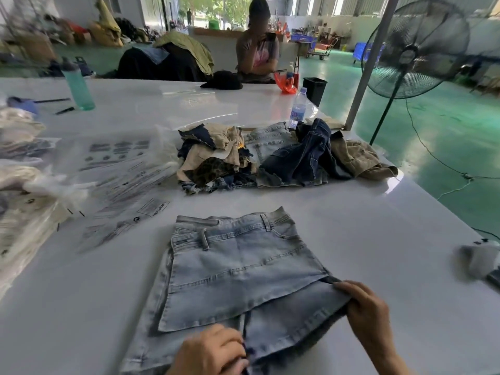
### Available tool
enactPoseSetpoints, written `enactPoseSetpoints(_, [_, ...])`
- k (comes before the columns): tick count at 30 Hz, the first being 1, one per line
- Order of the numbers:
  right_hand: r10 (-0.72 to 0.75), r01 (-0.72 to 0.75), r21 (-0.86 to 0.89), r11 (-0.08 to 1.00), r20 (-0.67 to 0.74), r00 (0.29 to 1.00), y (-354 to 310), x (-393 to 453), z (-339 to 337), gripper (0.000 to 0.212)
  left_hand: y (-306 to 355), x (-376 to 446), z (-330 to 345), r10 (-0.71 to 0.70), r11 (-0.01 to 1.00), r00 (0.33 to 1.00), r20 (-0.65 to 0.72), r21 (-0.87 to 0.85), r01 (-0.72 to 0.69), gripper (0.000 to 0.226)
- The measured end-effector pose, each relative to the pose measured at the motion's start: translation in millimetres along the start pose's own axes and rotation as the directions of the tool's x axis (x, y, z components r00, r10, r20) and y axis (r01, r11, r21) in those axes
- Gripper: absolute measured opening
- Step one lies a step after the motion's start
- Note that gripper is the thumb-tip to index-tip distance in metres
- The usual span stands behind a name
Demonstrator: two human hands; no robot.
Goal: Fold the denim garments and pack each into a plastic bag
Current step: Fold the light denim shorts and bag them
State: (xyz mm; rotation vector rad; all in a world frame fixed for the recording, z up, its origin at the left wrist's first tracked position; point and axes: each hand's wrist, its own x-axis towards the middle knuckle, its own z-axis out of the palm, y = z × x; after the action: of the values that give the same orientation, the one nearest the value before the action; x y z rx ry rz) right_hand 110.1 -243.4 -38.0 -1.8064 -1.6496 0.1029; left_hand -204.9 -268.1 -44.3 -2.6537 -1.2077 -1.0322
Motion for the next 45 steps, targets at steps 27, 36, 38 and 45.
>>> enactPoseSetpoints(27, [-0.551, 0.590, -0.053, 0.806, 0.297, 0.780, -132, -37, 32, 0.024, -67, -45, -95, -0.451, 0.882, 0.872, -0.192, 0.057, 0.469, 0.045])
enactPoseSetpoints(36, [-0.400, 0.421, 0.079, 0.904, 0.507, 0.763, -131, -19, 35, 0.020, -94, -67, -119, -0.733, 0.605, 0.536, 0.419, 0.042, 0.795, 0.029])
enactPoseSetpoints(38, [-0.203, 0.166, 0.122, 0.979, 0.445, 0.872, -111, 9, 38, 0.009, -94, -53, -103, -0.833, 0.514, 0.523, 0.178, -0.098, 0.852, 0.040])
enactPoseSetpoints(45, [0.299, -0.204, -0.354, 0.913, 0.239, 0.924, -75, 4, 74, 0.062, -87, 8, -25, -0.911, 0.405, 0.362, 0.196, 0.266, 0.875, 0.052])
